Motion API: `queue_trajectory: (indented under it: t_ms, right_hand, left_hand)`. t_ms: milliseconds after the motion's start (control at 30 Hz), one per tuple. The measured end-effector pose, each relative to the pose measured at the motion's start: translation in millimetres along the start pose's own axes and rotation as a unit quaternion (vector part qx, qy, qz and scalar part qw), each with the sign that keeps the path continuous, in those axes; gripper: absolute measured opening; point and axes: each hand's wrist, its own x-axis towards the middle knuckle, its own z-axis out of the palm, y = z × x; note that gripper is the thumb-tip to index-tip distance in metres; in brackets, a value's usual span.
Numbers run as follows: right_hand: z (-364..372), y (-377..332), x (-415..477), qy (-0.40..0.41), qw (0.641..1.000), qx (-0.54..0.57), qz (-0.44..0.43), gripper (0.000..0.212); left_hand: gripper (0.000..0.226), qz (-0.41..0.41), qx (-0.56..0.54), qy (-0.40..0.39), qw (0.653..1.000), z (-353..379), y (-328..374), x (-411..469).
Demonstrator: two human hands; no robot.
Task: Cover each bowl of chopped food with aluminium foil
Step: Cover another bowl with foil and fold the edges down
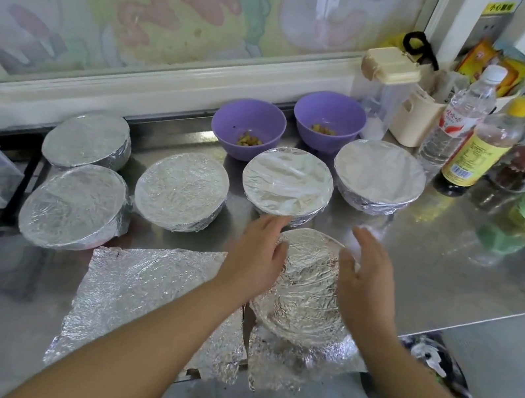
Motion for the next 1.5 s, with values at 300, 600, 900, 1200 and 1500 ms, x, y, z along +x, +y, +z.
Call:
queue_trajectory:
  t_ms: [300,600,900,1200,1500]
  right_hand:
    - [30.0,13.0,-46.8,0.026,0.996,-0.003,0.086,0.055]
    - [12.5,23.3,-8.0,-0.015,0.991,0.091,0.100,0.029]
    - [3.7,26.1,53.3,-0.216,0.974,-0.064,-0.022,0.026]
    - [4.5,35.9,12.5,-0.019,0.993,-0.090,-0.077,0.024]
    - [7.1,34.9,30.3,-0.047,0.999,-0.003,0.000,0.010]
  left_hand:
    - [0.042,0.014,-0.023,-0.062,0.998,14.0,-1.8,26.0]
    - [0.037,-0.106,-0.164,-0.027,0.980,11.7,-13.5,-0.8]
    - [0.039,-0.223,-0.144,0.053,0.963,32.6,-5.5,-46.3]
    - [0.027,0.009,-0.043,0.090,0.995,20.0,-1.4,-4.1]
    - [0.021,-0.050,-0.088,0.083,0.991,26.0,-3.2,0.1]
